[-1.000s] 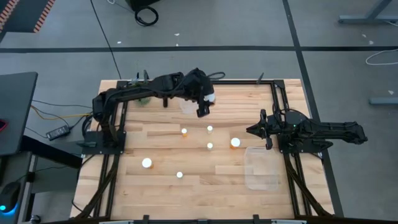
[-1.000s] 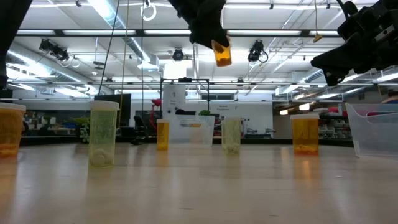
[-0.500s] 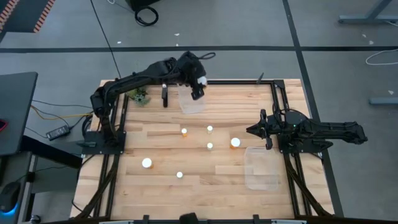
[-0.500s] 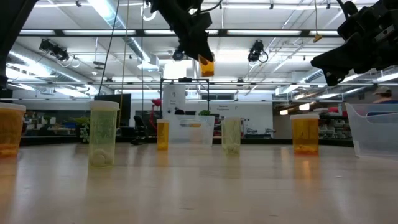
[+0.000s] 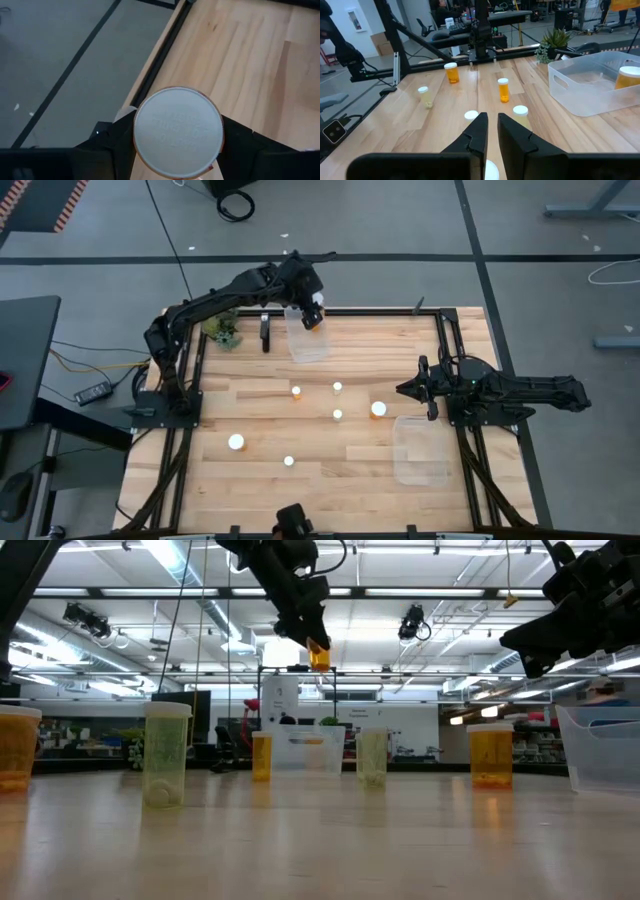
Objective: Pick and place medicine bottles into bin by pill shape (circle, oval)
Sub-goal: Put the orange capsule bottle into the top transparent bin
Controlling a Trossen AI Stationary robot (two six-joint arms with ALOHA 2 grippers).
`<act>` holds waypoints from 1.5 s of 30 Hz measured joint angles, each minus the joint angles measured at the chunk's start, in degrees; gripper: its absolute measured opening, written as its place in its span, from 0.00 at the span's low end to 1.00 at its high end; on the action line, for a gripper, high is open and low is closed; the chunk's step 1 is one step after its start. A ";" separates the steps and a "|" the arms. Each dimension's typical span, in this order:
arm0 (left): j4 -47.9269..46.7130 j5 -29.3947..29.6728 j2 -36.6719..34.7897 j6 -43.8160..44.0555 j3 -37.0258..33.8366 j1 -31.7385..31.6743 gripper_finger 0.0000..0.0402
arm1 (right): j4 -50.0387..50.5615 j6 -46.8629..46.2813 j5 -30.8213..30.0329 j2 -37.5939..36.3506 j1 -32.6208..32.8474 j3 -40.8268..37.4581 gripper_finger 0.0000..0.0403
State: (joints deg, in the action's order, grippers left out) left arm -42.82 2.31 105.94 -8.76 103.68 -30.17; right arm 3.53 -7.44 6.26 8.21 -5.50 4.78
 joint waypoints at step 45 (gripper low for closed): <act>8.23 -3.03 10.33 0.59 -14.51 -0.53 0.57 | 0.02 -0.01 0.00 0.45 0.00 0.04 0.12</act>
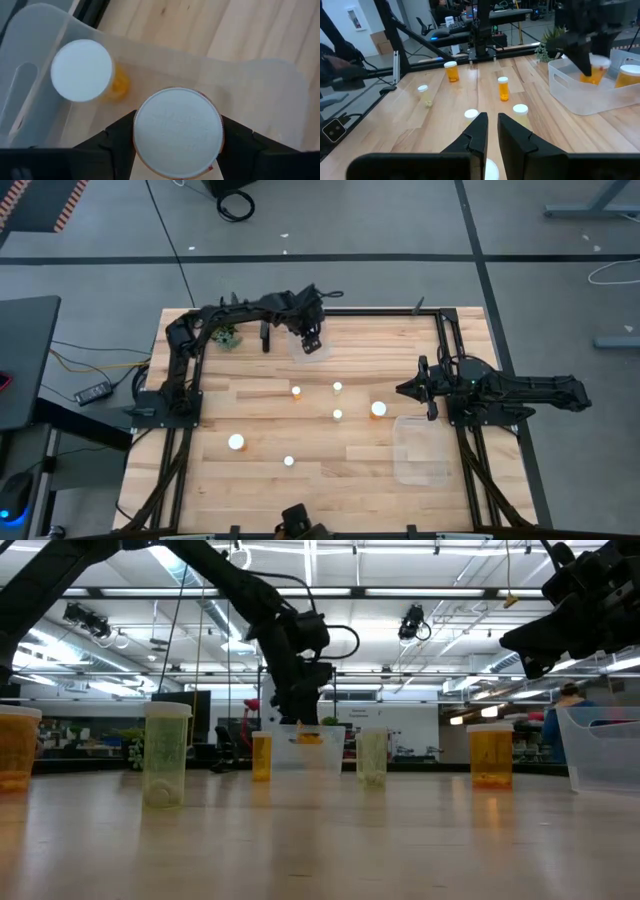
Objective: Pick and place medicine bottles into bin by pill shape (circle, oval)
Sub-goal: Put the orange capsule bottle into the top transparent bin
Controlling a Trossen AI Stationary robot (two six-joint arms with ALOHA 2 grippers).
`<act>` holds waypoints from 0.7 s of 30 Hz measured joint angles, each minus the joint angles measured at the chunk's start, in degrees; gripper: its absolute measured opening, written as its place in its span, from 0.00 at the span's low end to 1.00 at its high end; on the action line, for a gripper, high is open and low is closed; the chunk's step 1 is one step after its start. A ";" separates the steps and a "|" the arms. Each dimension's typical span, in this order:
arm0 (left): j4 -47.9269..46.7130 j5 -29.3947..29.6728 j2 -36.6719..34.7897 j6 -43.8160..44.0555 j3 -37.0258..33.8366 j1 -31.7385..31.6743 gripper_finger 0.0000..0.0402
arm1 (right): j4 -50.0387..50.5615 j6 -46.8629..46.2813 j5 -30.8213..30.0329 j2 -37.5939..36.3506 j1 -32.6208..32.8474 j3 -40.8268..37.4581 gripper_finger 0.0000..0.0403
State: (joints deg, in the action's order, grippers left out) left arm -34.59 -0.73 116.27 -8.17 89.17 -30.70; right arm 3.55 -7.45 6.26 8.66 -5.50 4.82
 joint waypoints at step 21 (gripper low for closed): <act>7.65 0.03 -0.08 2.57 -7.94 0.35 0.61 | 0.00 0.01 0.00 0.01 0.00 0.00 0.12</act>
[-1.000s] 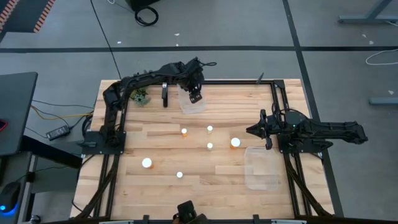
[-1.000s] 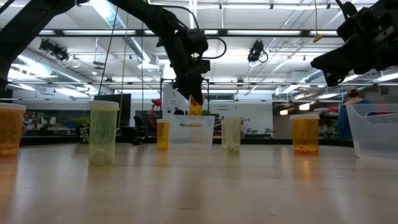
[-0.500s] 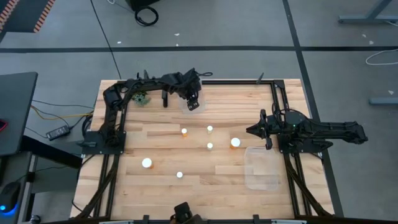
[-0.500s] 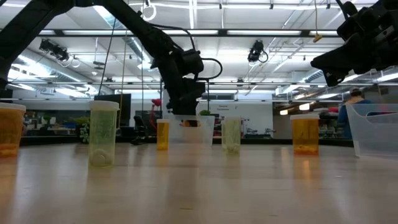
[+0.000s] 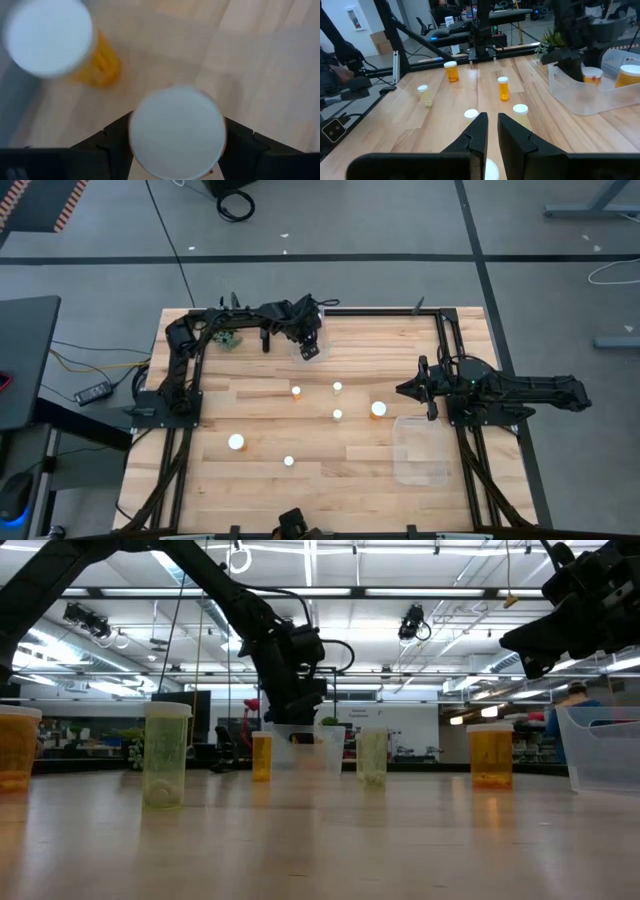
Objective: Pick and place medicine bottles into bin by pill shape (circle, oval)
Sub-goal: Put the orange capsule bottle into the top transparent bin
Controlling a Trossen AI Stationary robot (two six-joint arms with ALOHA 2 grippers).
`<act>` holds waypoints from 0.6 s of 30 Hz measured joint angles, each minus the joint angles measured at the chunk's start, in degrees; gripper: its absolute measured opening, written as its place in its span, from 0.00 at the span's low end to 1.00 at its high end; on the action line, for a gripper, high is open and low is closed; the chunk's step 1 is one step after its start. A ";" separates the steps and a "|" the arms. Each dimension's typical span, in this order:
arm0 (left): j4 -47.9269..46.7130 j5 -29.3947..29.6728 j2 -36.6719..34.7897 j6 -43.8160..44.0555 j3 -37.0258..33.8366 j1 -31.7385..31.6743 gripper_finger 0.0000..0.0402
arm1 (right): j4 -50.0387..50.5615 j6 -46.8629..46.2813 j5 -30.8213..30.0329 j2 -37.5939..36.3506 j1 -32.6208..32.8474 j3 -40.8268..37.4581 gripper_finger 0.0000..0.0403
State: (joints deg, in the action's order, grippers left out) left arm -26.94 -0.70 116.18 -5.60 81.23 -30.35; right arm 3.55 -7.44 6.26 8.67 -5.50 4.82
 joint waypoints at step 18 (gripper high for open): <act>-0.41 0.93 -8.04 -1.75 0.20 0.52 0.69 | 0.00 0.00 0.00 0.00 0.00 -0.02 0.12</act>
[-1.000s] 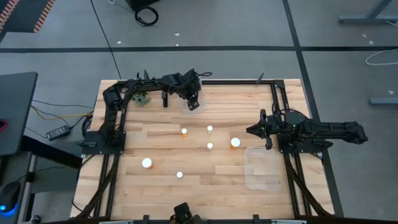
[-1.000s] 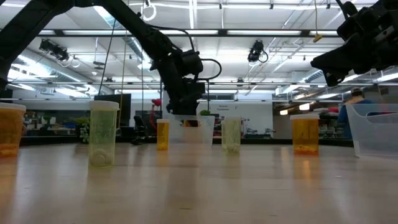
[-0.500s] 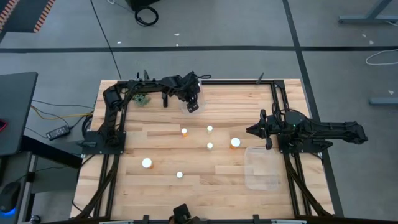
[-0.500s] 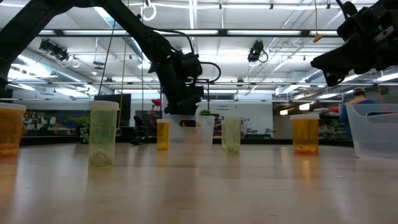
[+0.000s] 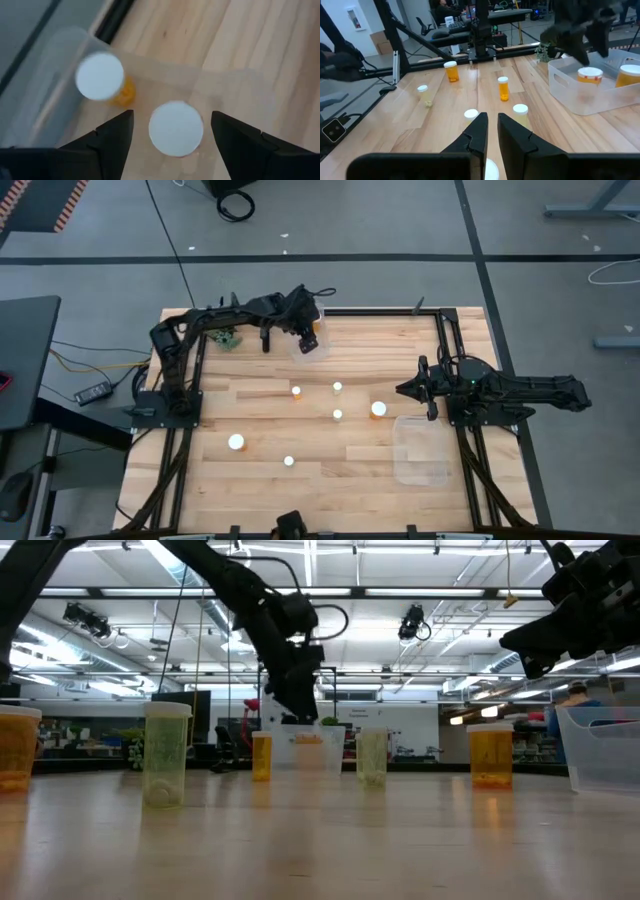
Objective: Pick and place medicine bottles into bin by pill shape (circle, oval)
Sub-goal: Put the orange capsule bottle into the top transparent bin
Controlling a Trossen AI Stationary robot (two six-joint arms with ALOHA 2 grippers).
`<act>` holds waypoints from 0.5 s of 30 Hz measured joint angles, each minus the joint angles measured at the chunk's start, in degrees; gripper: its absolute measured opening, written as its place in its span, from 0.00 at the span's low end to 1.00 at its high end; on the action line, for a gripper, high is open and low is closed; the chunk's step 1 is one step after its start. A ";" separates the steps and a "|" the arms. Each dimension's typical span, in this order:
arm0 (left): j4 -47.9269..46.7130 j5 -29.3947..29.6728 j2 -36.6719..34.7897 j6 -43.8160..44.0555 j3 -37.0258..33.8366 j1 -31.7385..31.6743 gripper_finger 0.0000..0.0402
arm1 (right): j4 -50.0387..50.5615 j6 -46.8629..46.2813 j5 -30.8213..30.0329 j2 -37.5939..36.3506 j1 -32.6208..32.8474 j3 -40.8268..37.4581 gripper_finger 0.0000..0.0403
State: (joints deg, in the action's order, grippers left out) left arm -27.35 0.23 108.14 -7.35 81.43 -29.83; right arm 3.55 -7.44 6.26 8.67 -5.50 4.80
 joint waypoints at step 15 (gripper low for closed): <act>-25.41 -2.91 -13.50 -3.43 0.02 13.53 0.63 | 0.00 0.00 0.00 0.00 0.00 -0.02 0.12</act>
State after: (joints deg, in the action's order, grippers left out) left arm -52.76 -2.68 94.64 -10.78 81.45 -16.29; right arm 3.55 -7.44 6.26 8.67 -5.50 4.78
